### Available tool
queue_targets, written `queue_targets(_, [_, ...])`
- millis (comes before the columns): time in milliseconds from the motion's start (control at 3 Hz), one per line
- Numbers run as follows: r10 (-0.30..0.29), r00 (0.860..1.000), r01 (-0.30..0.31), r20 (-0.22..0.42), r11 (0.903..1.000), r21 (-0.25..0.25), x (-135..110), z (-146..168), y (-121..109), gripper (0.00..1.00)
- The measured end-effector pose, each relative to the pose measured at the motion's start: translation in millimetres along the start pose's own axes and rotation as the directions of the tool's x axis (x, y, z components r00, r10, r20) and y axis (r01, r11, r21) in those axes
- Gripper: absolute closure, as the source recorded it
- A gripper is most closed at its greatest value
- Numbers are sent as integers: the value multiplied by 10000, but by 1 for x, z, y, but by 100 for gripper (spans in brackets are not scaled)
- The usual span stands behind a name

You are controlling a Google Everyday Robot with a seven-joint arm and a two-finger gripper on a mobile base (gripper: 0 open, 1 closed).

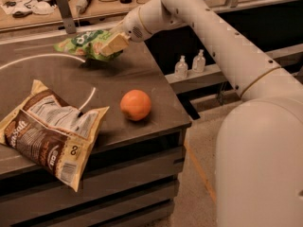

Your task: Move green rice chip bag near brown chip bag

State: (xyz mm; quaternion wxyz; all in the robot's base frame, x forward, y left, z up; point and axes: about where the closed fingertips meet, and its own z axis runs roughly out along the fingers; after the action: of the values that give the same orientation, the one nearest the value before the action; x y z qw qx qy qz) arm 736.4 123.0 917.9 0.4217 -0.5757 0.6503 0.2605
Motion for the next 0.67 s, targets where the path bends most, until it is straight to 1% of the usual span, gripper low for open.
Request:
queue_targets(333, [-269, 9996, 269, 8, 9956, -900, -7, -1, 32, 100])
queue_targets(667, [-95, 9988, 166, 474, 9880, -1533, -8, -2, 60, 100])
